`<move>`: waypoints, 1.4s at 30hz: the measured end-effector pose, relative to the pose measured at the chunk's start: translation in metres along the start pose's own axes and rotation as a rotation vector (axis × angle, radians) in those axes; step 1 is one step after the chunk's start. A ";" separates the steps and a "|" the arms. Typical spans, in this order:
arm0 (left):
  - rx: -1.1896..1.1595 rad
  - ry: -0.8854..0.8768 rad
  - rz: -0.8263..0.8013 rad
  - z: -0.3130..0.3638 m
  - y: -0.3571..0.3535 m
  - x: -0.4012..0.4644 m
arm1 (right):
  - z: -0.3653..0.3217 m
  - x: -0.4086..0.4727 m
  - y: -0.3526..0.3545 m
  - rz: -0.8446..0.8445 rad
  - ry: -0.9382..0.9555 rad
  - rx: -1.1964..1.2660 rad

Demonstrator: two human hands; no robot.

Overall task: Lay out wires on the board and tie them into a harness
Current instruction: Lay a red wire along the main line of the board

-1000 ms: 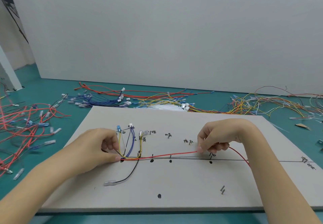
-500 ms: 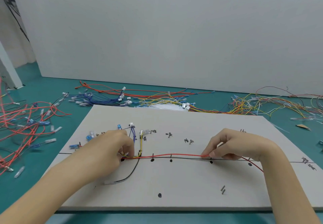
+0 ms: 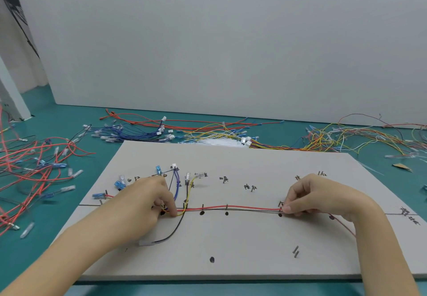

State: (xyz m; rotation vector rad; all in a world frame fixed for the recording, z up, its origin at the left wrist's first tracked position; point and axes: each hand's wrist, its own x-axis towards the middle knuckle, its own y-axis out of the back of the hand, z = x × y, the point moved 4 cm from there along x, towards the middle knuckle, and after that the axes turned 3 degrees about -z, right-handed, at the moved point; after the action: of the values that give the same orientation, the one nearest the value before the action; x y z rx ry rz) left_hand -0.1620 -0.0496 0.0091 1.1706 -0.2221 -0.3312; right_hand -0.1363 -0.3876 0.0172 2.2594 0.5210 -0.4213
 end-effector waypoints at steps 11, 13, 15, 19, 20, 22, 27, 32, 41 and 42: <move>-0.114 -0.046 0.072 -0.007 -0.006 -0.003 | 0.009 0.001 0.011 0.171 -0.096 -0.032; -0.160 -0.048 0.095 -0.008 -0.005 -0.003 | 0.007 0.002 0.009 0.228 -0.096 -0.075; -0.211 -0.044 0.137 -0.011 -0.001 -0.003 | 0.003 0.003 0.007 0.275 -0.091 -0.133; -0.232 -0.052 0.207 -0.012 0.002 0.000 | -0.009 0.004 0.001 0.330 -0.051 -0.187; -0.235 -0.056 0.215 -0.010 0.002 0.003 | -0.012 0.004 0.000 0.337 -0.046 -0.197; -0.253 -0.062 0.217 -0.003 -0.001 0.009 | -0.015 0.004 -0.001 0.339 -0.046 -0.216; -0.257 -0.039 0.206 0.011 -0.003 0.032 | -0.020 0.005 0.000 0.358 -0.030 -0.242; -0.037 -0.016 0.141 0.021 -0.011 0.057 | -0.018 0.006 -0.002 0.371 -0.024 -0.224; -0.178 -0.017 0.098 0.008 -0.007 0.076 | -0.017 0.007 -0.002 0.346 -0.002 -0.239; -0.247 0.005 0.105 0.004 -0.006 0.077 | -0.017 0.007 -0.001 0.344 -0.001 -0.244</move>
State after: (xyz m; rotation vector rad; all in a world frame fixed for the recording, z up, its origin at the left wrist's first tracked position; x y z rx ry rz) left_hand -0.0926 -0.0837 0.0050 0.9124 -0.2305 -0.2551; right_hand -0.1289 -0.3725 0.0243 2.0586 0.1648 -0.1731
